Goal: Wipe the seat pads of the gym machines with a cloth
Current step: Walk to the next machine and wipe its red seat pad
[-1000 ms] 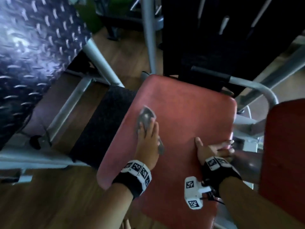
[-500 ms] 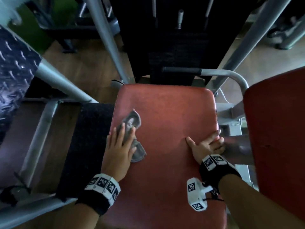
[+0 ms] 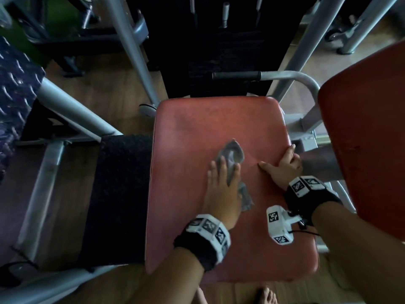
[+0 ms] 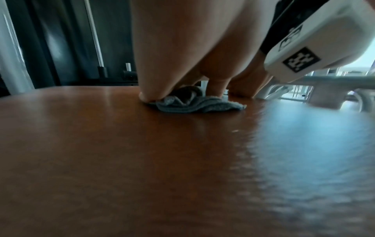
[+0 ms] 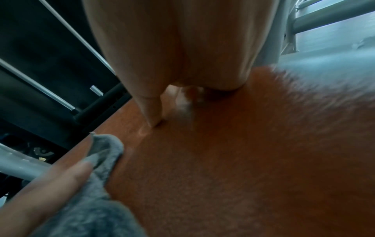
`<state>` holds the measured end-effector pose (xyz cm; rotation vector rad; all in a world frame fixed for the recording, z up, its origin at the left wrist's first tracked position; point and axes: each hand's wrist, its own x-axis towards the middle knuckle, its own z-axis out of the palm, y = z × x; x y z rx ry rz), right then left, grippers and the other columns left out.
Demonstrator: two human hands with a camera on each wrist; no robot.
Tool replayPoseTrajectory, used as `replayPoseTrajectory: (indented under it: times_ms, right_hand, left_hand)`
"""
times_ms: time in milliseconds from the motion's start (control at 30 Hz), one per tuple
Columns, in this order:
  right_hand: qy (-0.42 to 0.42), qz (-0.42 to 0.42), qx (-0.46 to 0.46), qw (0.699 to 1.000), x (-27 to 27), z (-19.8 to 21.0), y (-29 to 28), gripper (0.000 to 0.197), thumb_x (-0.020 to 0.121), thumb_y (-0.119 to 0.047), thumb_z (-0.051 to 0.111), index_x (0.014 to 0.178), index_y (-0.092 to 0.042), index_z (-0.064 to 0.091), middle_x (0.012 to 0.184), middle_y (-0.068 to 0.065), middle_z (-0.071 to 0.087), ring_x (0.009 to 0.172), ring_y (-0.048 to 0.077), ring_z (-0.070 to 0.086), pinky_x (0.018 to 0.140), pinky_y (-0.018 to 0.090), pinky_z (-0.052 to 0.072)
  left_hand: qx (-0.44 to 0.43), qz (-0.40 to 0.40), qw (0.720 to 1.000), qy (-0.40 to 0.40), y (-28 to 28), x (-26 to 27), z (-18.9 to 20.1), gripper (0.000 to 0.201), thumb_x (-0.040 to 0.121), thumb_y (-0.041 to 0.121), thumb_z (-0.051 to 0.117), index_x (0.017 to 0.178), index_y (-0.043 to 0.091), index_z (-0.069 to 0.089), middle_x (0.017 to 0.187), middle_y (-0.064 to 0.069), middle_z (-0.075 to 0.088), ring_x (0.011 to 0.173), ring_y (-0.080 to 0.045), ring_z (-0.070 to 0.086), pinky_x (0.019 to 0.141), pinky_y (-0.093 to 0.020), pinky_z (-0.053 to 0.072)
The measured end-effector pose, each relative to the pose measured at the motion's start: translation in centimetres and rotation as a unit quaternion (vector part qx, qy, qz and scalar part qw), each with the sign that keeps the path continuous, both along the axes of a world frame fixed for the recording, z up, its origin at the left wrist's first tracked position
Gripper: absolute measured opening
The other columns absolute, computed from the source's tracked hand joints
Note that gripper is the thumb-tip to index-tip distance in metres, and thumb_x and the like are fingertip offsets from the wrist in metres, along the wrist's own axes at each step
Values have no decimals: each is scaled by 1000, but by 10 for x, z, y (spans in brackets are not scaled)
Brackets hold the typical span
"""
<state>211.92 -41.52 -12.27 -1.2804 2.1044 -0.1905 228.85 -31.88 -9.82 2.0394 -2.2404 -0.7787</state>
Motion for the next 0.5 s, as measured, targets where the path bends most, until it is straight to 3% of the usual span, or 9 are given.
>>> replayPoseTrajectory:
  times_ms: [100, 200, 300, 400, 500]
  right_hand:
    - [-22, 57, 7, 998, -20, 8, 16, 98, 83, -35, 69, 153, -18, 3, 158, 16, 6, 143, 37, 17, 117, 46, 18]
    - [-2, 148, 21, 989, -35, 20, 37, 88, 85, -35, 67, 153, -22, 13, 159, 13, 3, 145, 33, 15, 117, 48, 18]
    - [0, 223, -29, 974, -32, 34, 55, 79, 86, -33, 67, 151, -26, 23, 159, 9, 8, 145, 29, 19, 115, 44, 22]
    - [-35, 297, -86, 950, -14, 49, 64, 84, 83, -47, 67, 150, -37, 17, 160, -3, 4, 145, 19, 16, 114, 44, 26]
    - [1, 451, -109, 886, 15, 50, 64, 94, 70, -79, 51, 149, -42, 15, 160, -7, 4, 148, 19, 7, 114, 48, 26]
  left_hand:
    - [5, -24, 999, 49, 16, -11, 8, 69, 101, 37, 36, 154, 24, -6, 160, -4, -19, 145, -31, -20, 121, -43, -2]
    - [-62, 9, 995, 84, 28, 16, 7, 61, 96, 45, 34, 153, 29, 16, 162, 4, 6, 150, -22, 2, 118, -42, 17]
    - [-101, 81, 988, 86, 48, 68, 5, 54, 95, 43, 40, 146, 27, 35, 157, 1, 27, 145, -25, 21, 114, -46, 29]
    - [-90, 151, 983, 54, 73, 118, 1, 54, 93, 33, 56, 143, 20, 41, 153, 0, 33, 140, -24, 32, 111, -44, 35]
    - [-72, 154, 984, 46, 93, 138, -2, 56, 94, 33, 55, 145, 17, 40, 154, 6, 31, 141, -16, 28, 114, -37, 30]
